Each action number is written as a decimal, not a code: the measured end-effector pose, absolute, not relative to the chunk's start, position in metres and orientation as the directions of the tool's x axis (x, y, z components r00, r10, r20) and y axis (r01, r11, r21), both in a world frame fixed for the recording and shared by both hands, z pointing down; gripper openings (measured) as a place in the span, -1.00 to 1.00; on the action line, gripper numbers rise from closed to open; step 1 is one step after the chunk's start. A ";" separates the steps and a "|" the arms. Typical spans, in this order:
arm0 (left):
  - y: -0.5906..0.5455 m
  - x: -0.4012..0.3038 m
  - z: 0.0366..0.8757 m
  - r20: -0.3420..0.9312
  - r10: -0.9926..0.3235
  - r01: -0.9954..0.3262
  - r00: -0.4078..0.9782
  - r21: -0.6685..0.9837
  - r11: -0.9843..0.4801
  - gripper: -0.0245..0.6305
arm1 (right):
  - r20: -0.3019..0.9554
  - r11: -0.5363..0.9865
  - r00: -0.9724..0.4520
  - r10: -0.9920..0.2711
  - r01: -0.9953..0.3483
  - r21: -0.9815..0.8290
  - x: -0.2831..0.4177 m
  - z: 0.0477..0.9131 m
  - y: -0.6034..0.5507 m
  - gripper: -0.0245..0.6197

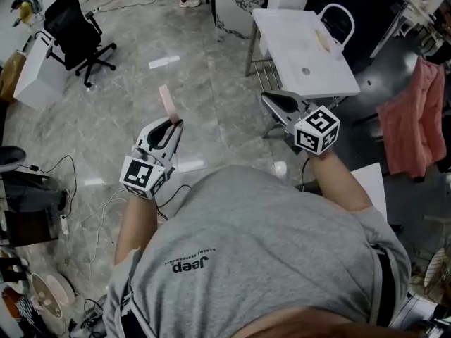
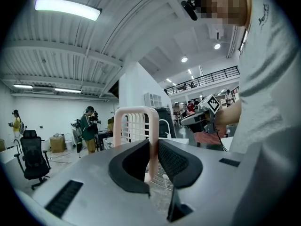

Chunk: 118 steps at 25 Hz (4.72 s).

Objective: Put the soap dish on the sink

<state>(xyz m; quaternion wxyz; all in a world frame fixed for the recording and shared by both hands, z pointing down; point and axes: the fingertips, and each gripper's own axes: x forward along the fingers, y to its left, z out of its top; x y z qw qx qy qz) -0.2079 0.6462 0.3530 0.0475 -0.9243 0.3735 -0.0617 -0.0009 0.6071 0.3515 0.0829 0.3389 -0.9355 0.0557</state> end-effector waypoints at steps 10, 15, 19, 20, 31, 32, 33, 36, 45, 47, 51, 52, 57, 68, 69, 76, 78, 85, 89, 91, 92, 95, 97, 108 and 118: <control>0.621 -0.153 0.361 0.097 -0.701 -0.691 0.707 -0.117 -0.713 -0.75 | 0.180 0.757 -0.757 -0.628 -0.648 -0.082 0.066 0.363 0.590 -0.76; 0.588 -0.168 0.372 0.103 -0.698 -0.690 0.709 -0.106 -0.716 -0.75 | 0.194 0.757 -0.759 -0.622 -0.646 -0.099 0.050 0.379 0.559 -0.76; 0.539 -0.192 0.387 0.098 -0.681 -0.674 0.726 -0.099 -0.732 -0.75 | 0.208 0.753 -0.750 -0.627 -0.653 -0.085 0.024 0.388 0.516 -0.76; 0.522 -0.201 0.390 0.096 -0.675 -0.668 0.731 -0.100 -0.738 -0.75 | 0.209 0.750 -0.747 -0.631 -0.656 -0.078 0.016 0.388 0.502 -0.76; 0.301 -0.293 0.372 0.113 -0.563 -0.547 0.819 -0.143 -0.825 -0.75 | 0.167 0.701 -0.703 -0.691 -0.708 -0.081 -0.096 0.366 0.292 -0.76; 0.282 -0.302 0.370 0.116 -0.559 -0.543 0.821 -0.139 -0.828 -0.75 | 0.165 0.700 -0.702 -0.693 -0.710 -0.082 -0.106 0.364 0.272 -0.76; 0.263 -0.310 0.369 0.118 -0.556 -0.541 0.823 -0.133 -0.830 -0.75 | 0.164 0.699 -0.701 -0.694 -0.711 -0.082 -0.115 0.363 0.254 -0.76; 0.214 -0.331 0.369 0.125 -0.546 -0.533 0.828 -0.121 -0.837 -0.75 | 0.165 0.692 -0.695 -0.699 -0.716 -0.085 -0.136 0.362 0.204 -0.76; 0.116 -0.339 0.388 0.144 -0.542 -0.533 0.828 -0.099 -0.841 -0.75 | 0.208 0.686 -0.695 -0.688 -0.717 -0.125 -0.139 0.386 0.104 -0.76; 0.098 -0.338 0.394 0.156 -0.554 -0.548 0.817 -0.088 -0.832 -0.75 | 0.209 0.692 -0.703 -0.680 -0.709 -0.135 -0.134 0.390 0.080 -0.76; 0.046 -0.319 0.409 0.176 -0.589 -0.584 0.788 -0.087 -0.807 -0.75 | 0.200 0.721 -0.731 -0.652 -0.680 -0.136 -0.112 0.399 0.018 -0.76; 0.031 -0.311 0.411 0.178 -0.602 -0.596 0.778 -0.092 -0.798 -0.75 | 0.195 0.733 -0.742 -0.641 -0.668 -0.132 -0.105 0.400 0.000 -0.76; -0.044 -0.270 0.406 0.183 -0.692 -0.689 0.698 -0.094 -0.719 -0.75 | 0.184 0.808 -0.817 -0.546 -0.572 -0.139 -0.071 0.400 -0.092 -0.76; -0.157 -0.245 0.390 0.217 -0.747 -0.743 0.628 -0.116 -0.659 -0.75 | 0.182 0.865 -0.874 -0.451 -0.478 -0.149 -0.060 0.395 -0.217 -0.76; -0.166 -0.248 0.391 0.214 -0.745 -0.740 0.632 -0.118 -0.662 -0.75 | 0.184 0.862 -0.870 -0.458 -0.485 -0.144 -0.062 0.395 -0.224 -0.76; -0.213 -0.255 0.383 0.205 -0.688 -0.679 0.696 -0.123 -0.723 -0.75 | 0.185 0.812 -0.821 -0.541 -0.567 -0.141 -0.061 0.392 -0.244 -0.76; -0.228 -0.247 0.380 0.210 -0.655 -0.640 0.726 -0.143 -0.755 -0.75 | 0.180 0.782 -0.792 -0.584 -0.608 -0.137 -0.049 0.389 -0.252 -0.76; -0.281 -0.180 0.379 0.255 -0.501 -0.461 0.827 -0.201 -0.864 -0.75 | 0.168 0.645 -0.657 -0.734 -0.753 -0.129 0.022 0.388 -0.260 -0.76; -0.301 -0.106 0.380 0.290 -0.378 -0.312 0.879 -0.249 -0.917 -0.75 | 0.160 0.539 -0.554 -0.817 -0.832 -0.131 0.087 0.390 -0.249 -0.76; -0.307 -0.061 0.382 0.301 -0.304 -0.233 0.904 -0.251 -0.940 -0.75 | 0.160 0.471 -0.488 -0.858 -0.872 -0.137 0.123 0.395 -0.236 -0.76; -0.307 -0.037 0.385 0.310 -0.262 -0.187 0.914 -0.251 -0.950 -0.75 | 0.160 0.431 -0.451 -0.878 -0.891 -0.143 0.141 0.399 -0.228 -0.76; -0.303 0.037 0.393 0.348 -0.137 -0.045 0.927 -0.261 -0.964 -0.75 | 0.160 0.312 -0.338 -0.927 -0.935 -0.166 0.199 0.407 -0.201 -0.76; -0.295 0.088 0.399 0.368 -0.059 0.048 0.928 -0.275 -0.960 -0.75 | 0.163 0.242 -0.270 -0.949 -0.954 -0.176 0.235 0.413 -0.181 -0.76; -0.197 0.334 0.491 0.548 0.284 0.487 0.787 -0.268 -0.831 -0.75 | 0.203 -0.110 0.062 -0.977 -0.967 -0.231 0.403 0.473 -0.053 -0.76; -0.141 0.459 0.608 0.771 0.303 0.761 0.560 -0.334 -0.557 -0.75 | 0.253 -0.277 0.206 -0.945 -0.916 -0.288 0.453 0.530 0.029 -0.76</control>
